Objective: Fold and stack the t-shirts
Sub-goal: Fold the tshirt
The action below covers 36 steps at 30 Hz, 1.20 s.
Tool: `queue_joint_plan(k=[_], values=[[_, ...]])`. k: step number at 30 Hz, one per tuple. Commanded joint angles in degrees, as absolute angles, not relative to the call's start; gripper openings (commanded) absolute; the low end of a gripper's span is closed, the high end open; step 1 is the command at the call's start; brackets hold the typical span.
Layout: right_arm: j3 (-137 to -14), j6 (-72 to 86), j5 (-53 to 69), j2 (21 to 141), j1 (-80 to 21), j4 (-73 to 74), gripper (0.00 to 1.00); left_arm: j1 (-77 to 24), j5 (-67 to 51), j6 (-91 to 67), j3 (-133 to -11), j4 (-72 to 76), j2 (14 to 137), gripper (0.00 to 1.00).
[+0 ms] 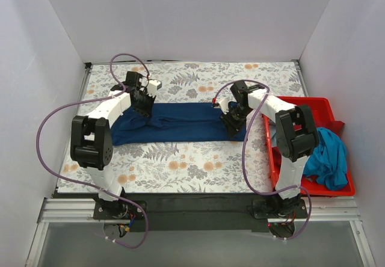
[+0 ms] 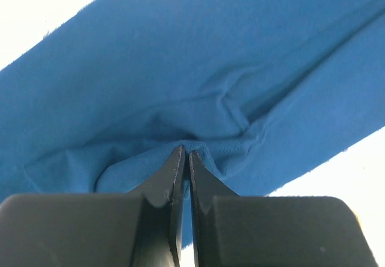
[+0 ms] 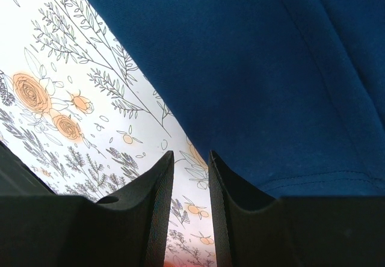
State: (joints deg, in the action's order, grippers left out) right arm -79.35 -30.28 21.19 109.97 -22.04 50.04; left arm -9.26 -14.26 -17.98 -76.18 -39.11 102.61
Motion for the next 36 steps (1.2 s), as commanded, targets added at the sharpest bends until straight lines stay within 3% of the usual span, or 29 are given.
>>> queue_joint_plan(k=[1,17,24,27,30,31,32,36], values=[[-81.4,-31.2,22.4,109.9,-22.0,51.2,0.36,-9.8,-12.0,-20.0,-79.2,-36.0,103.0,0.00],[-83.4,-30.9,22.9,112.0,-22.0,51.2,0.36,-10.3,-4.7,-33.3,-79.4,-27.3,107.9,0.00],[-83.2,-31.0,22.9,112.1,-22.0,51.3,0.36,-10.2,-7.1,-36.9,-79.8,-26.6,110.7,0.00],[-83.5,-31.0,22.8,112.2,-22.0,51.3,0.37,-10.2,-9.6,-37.4,-80.0,-27.0,110.6,0.07],[-84.0,-31.3,22.4,112.3,-22.0,51.4,0.36,-10.2,-14.0,-36.8,-80.0,-28.8,107.7,0.21],[-84.1,-31.3,22.3,112.4,-22.0,51.4,0.37,-10.2,-15.9,-36.6,-80.0,-29.3,105.5,0.31],[-84.6,-31.4,22.2,112.4,-22.0,51.4,0.37,-10.2,-17.4,-35.8,-80.0,-30.1,104.3,0.35],[-86.7,-31.3,22.2,112.9,-22.0,51.4,0.36,-9.1,-20.4,-33.3,-79.8,-34.6,99.5,0.42]])
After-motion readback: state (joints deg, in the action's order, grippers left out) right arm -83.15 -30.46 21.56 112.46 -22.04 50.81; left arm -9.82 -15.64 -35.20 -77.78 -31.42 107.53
